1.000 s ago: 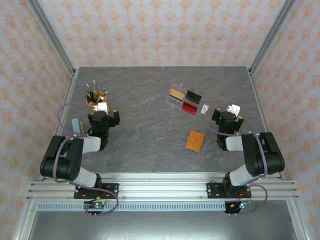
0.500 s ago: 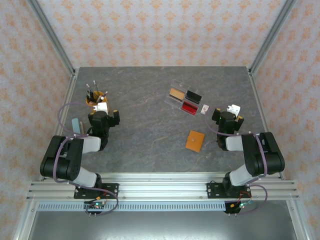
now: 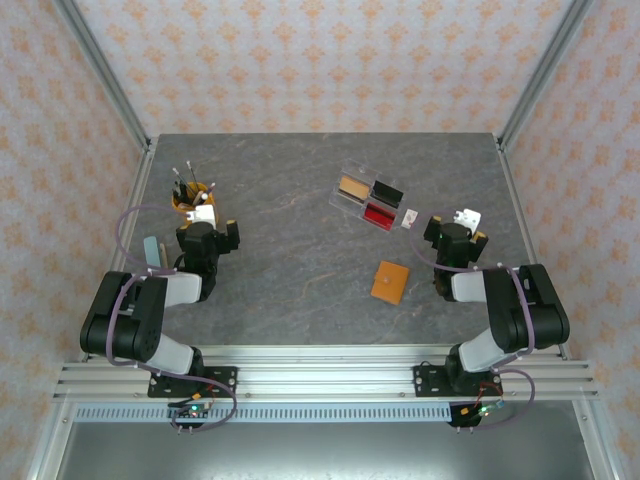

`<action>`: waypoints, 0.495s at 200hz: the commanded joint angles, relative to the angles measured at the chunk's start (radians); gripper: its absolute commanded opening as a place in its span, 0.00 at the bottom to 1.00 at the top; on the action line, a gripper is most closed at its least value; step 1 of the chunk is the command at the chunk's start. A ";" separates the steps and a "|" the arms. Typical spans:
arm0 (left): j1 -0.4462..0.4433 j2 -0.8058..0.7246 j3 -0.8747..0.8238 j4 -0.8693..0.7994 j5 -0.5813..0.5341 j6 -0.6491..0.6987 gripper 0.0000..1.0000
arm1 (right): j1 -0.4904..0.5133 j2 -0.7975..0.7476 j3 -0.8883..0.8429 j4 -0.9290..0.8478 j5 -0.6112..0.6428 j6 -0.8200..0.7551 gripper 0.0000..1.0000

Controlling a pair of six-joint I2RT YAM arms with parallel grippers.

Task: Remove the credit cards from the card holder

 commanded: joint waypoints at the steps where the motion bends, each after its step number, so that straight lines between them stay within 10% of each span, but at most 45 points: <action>1: 0.008 -0.121 0.044 -0.114 -0.062 -0.008 1.00 | -0.007 -0.036 -0.011 0.046 0.006 -0.009 1.00; 56: -0.010 -0.344 0.154 -0.529 -0.036 -0.149 1.00 | -0.007 -0.297 0.072 -0.317 0.063 0.053 1.00; 99: -0.020 -0.384 0.327 -0.894 0.026 -0.471 1.00 | -0.007 -0.448 0.304 -0.932 0.039 0.258 1.00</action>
